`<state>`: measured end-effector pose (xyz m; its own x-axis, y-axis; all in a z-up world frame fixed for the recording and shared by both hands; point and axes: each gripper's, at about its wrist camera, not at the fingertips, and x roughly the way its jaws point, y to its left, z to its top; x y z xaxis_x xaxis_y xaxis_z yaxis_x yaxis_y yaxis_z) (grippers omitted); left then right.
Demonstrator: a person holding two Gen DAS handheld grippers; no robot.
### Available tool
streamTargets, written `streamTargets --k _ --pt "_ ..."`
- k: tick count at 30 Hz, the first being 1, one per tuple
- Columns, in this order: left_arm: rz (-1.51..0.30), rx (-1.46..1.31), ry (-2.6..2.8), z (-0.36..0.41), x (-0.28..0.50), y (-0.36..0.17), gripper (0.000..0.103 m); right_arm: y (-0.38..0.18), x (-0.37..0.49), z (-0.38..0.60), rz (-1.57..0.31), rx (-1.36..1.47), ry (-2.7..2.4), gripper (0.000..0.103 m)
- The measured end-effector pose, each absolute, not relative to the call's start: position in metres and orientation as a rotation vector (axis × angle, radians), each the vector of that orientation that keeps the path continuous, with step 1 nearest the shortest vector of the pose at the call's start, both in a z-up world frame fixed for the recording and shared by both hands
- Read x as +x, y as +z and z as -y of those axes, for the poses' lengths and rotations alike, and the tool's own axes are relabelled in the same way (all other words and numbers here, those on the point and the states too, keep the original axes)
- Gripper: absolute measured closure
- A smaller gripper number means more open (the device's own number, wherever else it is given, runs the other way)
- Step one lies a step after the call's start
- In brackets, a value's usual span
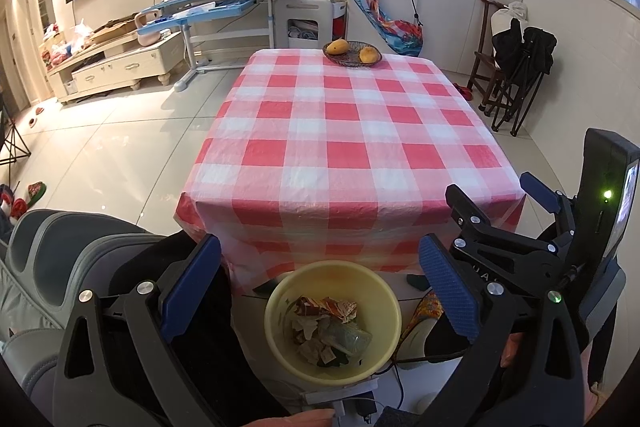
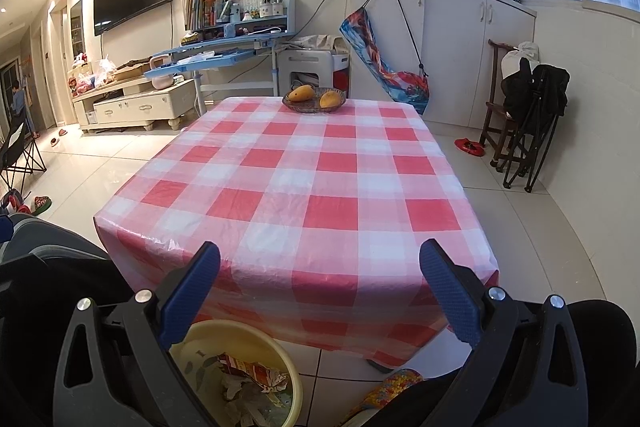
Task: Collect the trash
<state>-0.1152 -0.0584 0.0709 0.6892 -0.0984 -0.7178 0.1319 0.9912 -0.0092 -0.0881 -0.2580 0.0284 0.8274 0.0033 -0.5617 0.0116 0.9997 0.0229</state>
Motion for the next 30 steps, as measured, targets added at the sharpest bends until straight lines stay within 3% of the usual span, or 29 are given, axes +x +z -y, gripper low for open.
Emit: streamTargets --k 30 --pt "-0.806 0.036 -0.127 0.0549 -0.116 0.0711 0.007 0.0244 -0.0898 0.2618 -0.603 0.013 -0.003 0.007"
